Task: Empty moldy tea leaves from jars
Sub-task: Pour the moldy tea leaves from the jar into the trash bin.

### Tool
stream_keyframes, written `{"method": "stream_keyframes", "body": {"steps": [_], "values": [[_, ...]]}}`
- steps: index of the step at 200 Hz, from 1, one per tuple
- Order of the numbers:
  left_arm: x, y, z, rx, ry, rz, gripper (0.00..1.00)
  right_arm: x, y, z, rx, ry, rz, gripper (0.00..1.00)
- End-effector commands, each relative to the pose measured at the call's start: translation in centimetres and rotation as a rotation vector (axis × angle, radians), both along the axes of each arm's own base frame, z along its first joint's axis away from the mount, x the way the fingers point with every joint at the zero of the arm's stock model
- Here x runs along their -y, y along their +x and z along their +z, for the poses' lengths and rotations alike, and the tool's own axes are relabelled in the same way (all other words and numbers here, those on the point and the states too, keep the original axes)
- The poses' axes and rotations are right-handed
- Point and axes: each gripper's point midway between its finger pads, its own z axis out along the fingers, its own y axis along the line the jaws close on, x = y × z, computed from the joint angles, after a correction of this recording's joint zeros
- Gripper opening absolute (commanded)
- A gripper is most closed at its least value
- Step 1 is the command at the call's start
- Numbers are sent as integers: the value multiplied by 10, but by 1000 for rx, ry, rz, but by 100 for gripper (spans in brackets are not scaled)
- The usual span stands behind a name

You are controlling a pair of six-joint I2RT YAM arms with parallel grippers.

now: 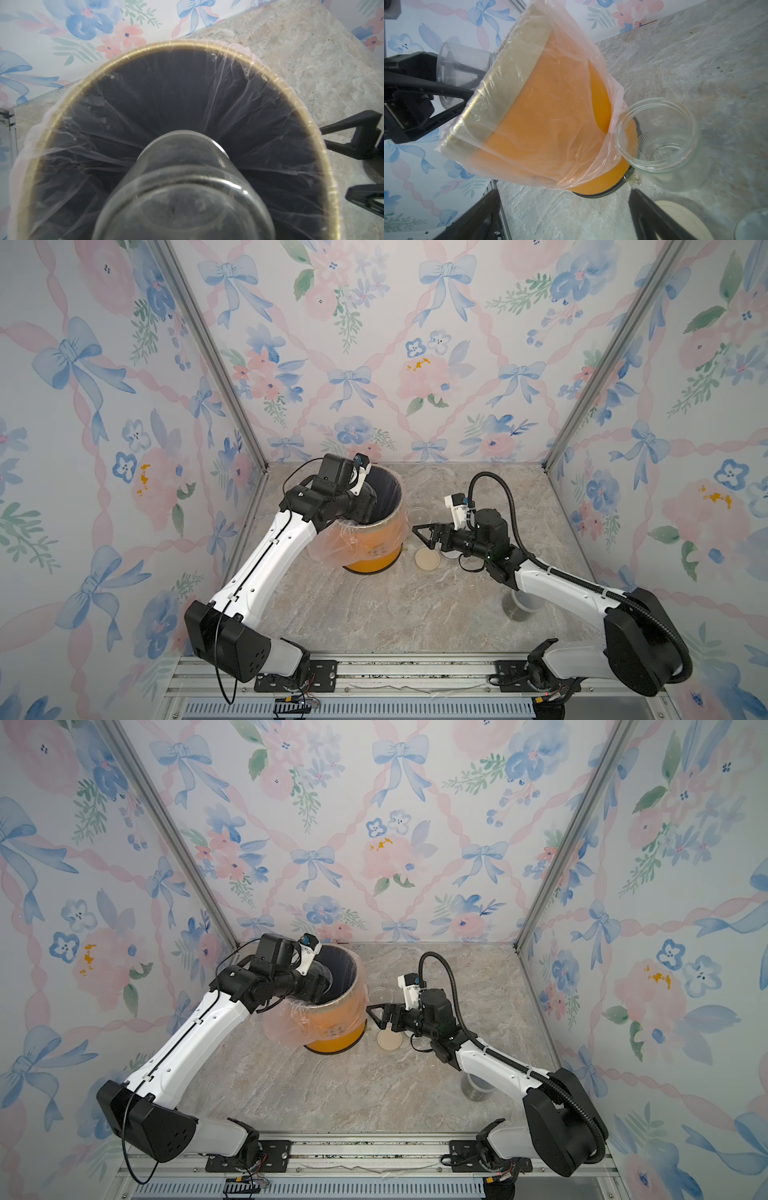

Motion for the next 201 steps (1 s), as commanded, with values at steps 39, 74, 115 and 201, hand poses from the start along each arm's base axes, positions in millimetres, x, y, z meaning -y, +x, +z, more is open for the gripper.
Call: {"method": "stream_keyframes", "body": {"steps": [39, 74, 115, 201], "values": [[8, -1, 17, -6, -92, -53, 62, 7, 3, 5, 18, 25, -28, 97], [14, 3, 10, -2, 32, -52, 61, 8, 2, 8, 28, 26, -31, 97], [9, 8, 1, -28, 24, -25, 59, 6, 3, 3, 21, 17, -30, 98], [19, 4, 23, 6, -51, -55, 60, 6, 3, 2, 21, 22, -32, 98]]}}
